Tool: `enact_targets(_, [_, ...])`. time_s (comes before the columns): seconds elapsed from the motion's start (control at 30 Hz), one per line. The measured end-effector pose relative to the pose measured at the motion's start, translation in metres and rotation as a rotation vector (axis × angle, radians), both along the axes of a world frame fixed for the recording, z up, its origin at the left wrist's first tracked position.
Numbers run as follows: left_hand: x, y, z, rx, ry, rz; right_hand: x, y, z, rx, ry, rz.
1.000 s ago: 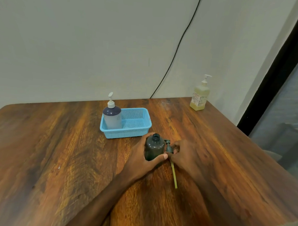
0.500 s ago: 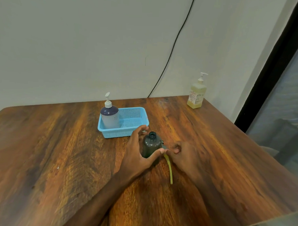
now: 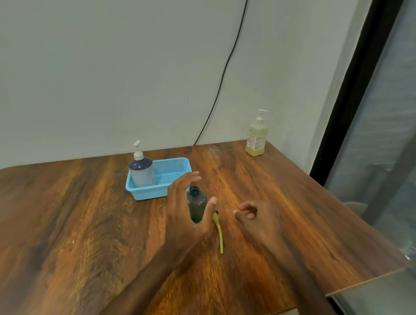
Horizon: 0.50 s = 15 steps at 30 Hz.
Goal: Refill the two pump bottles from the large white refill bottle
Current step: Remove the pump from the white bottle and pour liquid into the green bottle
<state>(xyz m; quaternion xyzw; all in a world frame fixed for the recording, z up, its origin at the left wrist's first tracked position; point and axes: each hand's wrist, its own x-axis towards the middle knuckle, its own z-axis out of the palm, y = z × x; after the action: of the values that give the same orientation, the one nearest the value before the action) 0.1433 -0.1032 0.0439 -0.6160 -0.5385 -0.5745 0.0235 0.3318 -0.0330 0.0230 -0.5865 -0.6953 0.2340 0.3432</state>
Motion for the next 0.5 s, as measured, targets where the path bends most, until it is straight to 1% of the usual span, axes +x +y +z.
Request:
enact_targets(0.07, [0.017,-0.001,0.005,0.093,0.013,-0.054,0.004,0.000,0.000,-0.009,0.018,0.002])
enact_targets(0.13, [0.034,0.005,0.007,0.152,0.098,-0.132,0.008,0.001,0.002,-0.003,0.038,0.022])
enact_targets(0.17, [0.041,0.011,0.006,0.155,0.159,-0.174,0.011,0.002,0.002,0.004,0.041,0.026])
enact_targets(0.2, [0.050,0.019,0.005,0.113,0.213,-0.205,0.014,0.004,0.002,0.000,0.036,0.028])
enact_targets(0.23, [0.058,0.031,0.001,0.032,0.261,-0.223,0.017,0.008,0.002,-0.010,0.029,0.027])
enact_targets(0.27, [0.066,0.043,-0.003,-0.089,0.299,-0.225,0.020,0.012,0.001,-0.025,0.016,0.020])
enact_targets(0.3, [0.073,0.058,-0.009,-0.216,0.341,-0.209,0.023,0.017,-0.001,-0.040,-0.002,0.008])
enact_targets(0.37, [0.085,0.087,-0.015,-0.408,0.428,-0.192,0.031,0.029,-0.004,-0.067,-0.030,-0.024])
enact_targets(0.47, [0.095,0.118,-0.006,-0.714,0.449,-0.254,0.042,0.053,-0.014,-0.092,0.005,-0.033])
enact_targets(0.5, [0.097,0.130,-0.004,-0.771,0.466,-0.268,0.045,0.062,-0.018,-0.094,0.015,-0.033])
